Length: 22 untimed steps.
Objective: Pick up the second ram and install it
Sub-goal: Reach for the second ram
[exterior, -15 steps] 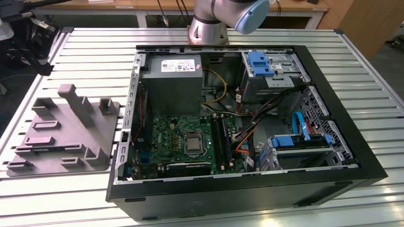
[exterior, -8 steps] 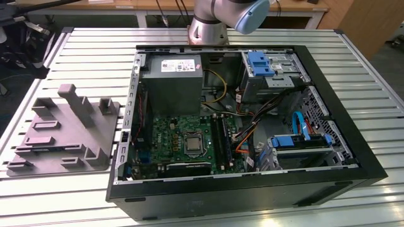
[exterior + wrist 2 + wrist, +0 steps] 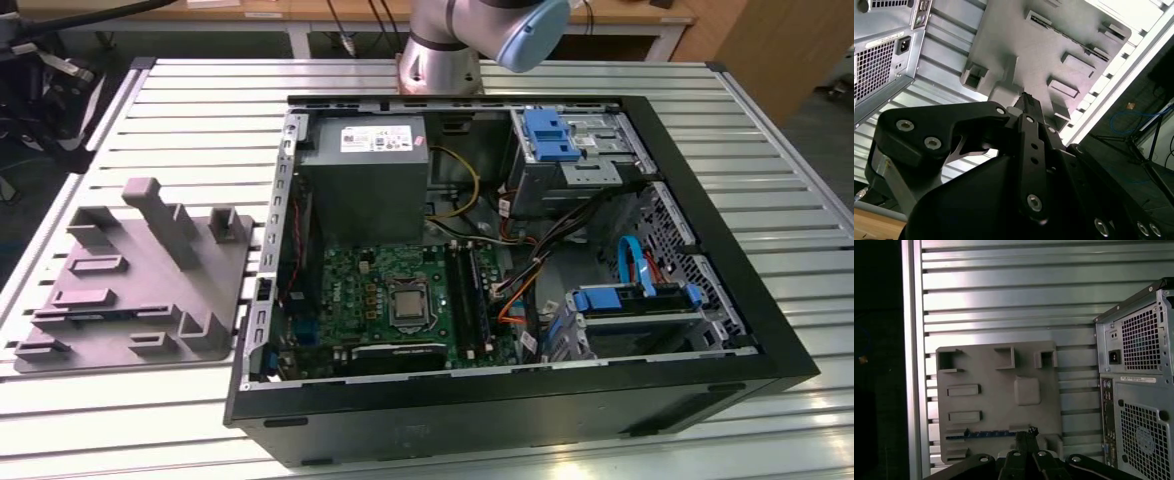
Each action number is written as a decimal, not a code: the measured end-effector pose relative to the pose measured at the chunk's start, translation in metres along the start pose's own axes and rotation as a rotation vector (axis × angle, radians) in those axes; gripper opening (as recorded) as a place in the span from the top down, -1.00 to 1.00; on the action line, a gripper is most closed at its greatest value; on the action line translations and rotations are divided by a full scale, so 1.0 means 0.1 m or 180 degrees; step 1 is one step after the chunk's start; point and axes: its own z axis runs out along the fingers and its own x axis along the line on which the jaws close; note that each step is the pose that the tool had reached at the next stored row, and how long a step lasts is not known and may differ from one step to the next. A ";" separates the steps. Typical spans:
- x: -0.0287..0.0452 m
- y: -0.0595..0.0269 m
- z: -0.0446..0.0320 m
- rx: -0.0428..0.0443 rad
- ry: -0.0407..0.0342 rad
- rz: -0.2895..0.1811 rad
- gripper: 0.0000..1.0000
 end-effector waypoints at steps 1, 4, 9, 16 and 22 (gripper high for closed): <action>0.005 -0.010 0.002 0.0000 0.0000 0.0000 0.80; 0.024 -0.040 0.010 0.0000 0.0000 0.0000 0.80; 0.055 -0.090 0.030 0.0000 0.0000 0.0000 0.80; 0.133 -0.144 0.062 0.0000 0.0000 0.0000 0.80; 0.212 -0.191 0.112 0.0000 0.0000 0.0000 0.80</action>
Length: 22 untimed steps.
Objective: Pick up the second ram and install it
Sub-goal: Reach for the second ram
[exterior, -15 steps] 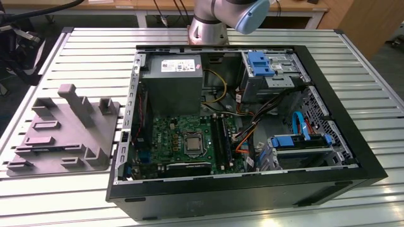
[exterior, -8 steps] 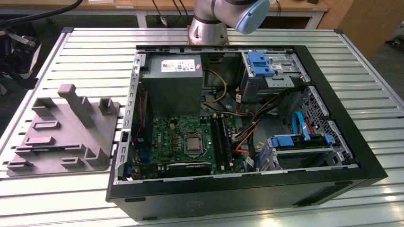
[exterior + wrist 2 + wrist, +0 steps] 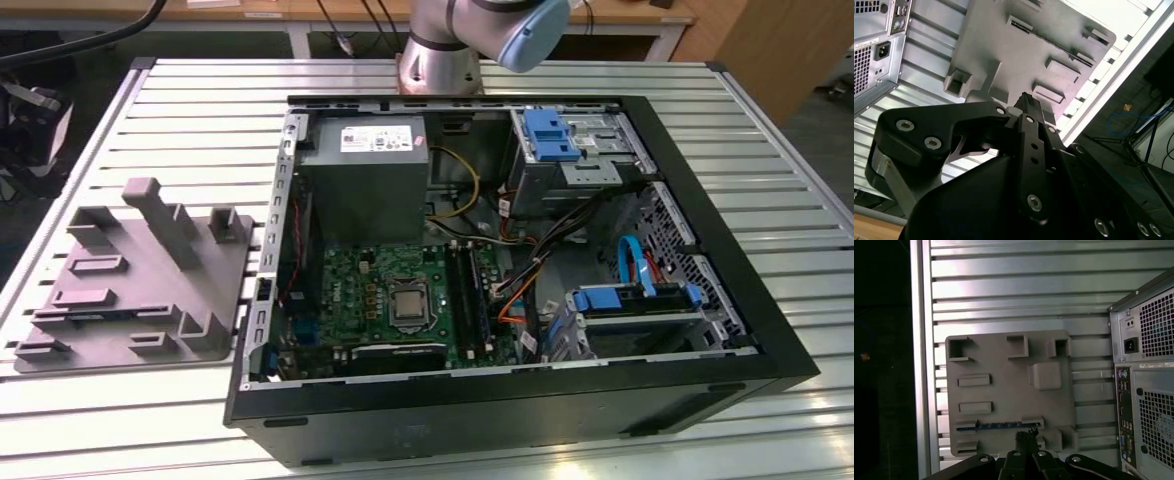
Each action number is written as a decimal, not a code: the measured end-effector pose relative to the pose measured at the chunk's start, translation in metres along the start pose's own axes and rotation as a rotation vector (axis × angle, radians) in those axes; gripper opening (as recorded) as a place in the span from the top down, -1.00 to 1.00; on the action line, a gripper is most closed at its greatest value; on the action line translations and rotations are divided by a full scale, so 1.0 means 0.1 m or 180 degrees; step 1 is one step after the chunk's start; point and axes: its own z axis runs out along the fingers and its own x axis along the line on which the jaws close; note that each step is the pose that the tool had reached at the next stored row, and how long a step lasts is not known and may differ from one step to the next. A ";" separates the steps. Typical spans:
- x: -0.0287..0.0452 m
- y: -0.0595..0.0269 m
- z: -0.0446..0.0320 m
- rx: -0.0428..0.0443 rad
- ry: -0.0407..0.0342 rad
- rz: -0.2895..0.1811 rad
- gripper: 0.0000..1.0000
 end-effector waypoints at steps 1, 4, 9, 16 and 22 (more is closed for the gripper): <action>0.012 -0.007 0.010 0.0000 0.0000 0.0000 0.80; 0.058 -0.028 0.042 0.0000 0.0000 0.0000 0.80; 0.135 -0.059 0.092 0.0000 0.0000 0.0000 0.80; 0.239 -0.098 0.149 0.0000 0.0000 0.0000 0.80; 0.276 -0.136 0.215 0.0000 0.0001 0.0000 0.80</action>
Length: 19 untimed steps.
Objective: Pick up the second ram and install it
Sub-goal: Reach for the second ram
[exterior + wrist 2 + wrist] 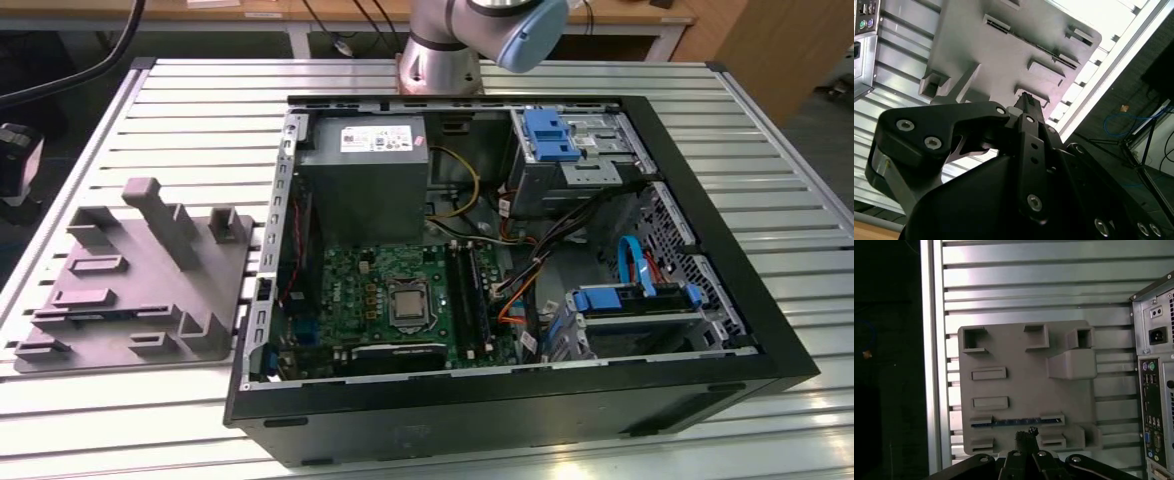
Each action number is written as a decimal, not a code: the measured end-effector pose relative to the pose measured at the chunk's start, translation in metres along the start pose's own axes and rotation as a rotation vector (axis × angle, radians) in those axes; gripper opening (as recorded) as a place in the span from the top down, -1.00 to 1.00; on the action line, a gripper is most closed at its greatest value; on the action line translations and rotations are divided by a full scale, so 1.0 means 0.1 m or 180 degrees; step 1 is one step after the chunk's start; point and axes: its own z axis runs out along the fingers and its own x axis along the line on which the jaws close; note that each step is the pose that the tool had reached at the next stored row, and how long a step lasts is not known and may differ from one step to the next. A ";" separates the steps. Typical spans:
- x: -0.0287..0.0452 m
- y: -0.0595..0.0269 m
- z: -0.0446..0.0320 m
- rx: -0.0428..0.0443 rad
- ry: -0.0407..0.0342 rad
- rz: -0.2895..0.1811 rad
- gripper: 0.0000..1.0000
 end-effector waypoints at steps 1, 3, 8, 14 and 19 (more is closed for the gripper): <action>0.003 -0.006 0.010 0.0000 0.0001 0.0000 0.80; 0.008 -0.016 0.028 0.0000 0.0001 0.0000 0.80; 0.020 -0.037 0.073 0.0001 0.0002 0.0000 0.80; 0.026 -0.056 0.111 0.0001 0.0002 0.0000 0.80; 0.026 -0.057 0.113 0.0000 0.0002 0.0000 0.80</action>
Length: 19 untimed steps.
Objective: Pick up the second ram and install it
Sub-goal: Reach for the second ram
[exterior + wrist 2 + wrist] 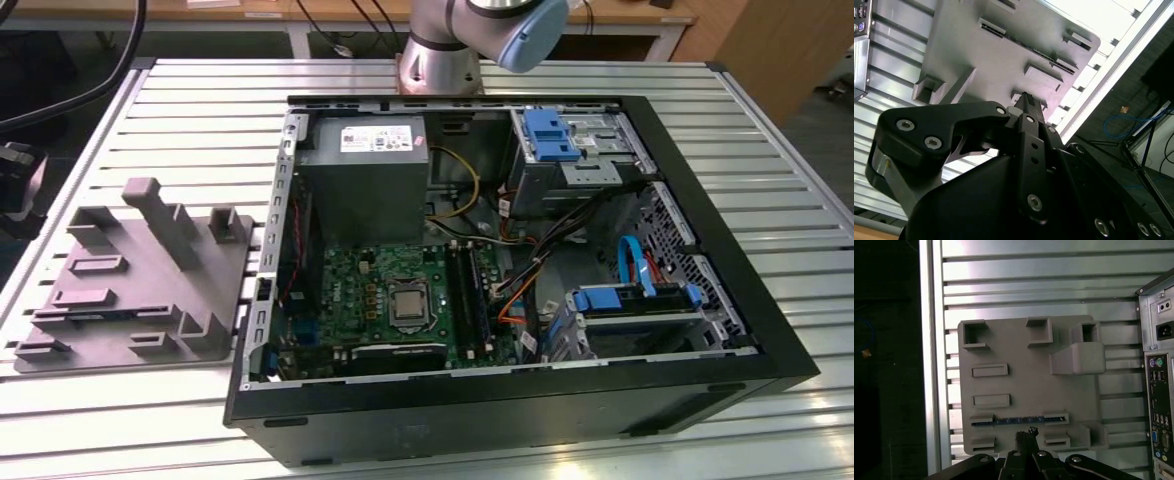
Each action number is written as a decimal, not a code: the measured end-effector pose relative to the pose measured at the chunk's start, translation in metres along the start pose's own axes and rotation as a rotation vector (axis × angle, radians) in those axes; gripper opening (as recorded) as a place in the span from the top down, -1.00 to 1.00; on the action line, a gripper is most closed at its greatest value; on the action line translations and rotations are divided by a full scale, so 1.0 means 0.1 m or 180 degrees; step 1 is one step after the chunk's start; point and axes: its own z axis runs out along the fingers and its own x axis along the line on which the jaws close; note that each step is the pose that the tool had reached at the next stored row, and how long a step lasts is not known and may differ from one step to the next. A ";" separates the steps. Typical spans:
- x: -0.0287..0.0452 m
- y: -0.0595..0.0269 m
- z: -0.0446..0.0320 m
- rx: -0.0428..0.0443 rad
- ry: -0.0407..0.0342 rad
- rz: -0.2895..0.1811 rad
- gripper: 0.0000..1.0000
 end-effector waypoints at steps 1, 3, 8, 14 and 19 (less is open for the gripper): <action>0.000 0.000 0.001 0.0000 0.0000 0.0000 0.80; 0.000 0.000 0.012 -0.0001 -0.0001 0.0000 0.80; 0.001 -0.007 0.051 0.0002 0.0000 0.0000 0.80; -0.001 -0.049 0.092 0.0002 0.0000 0.0000 0.80; -0.003 -0.084 0.123 0.0001 -0.0001 0.0000 0.80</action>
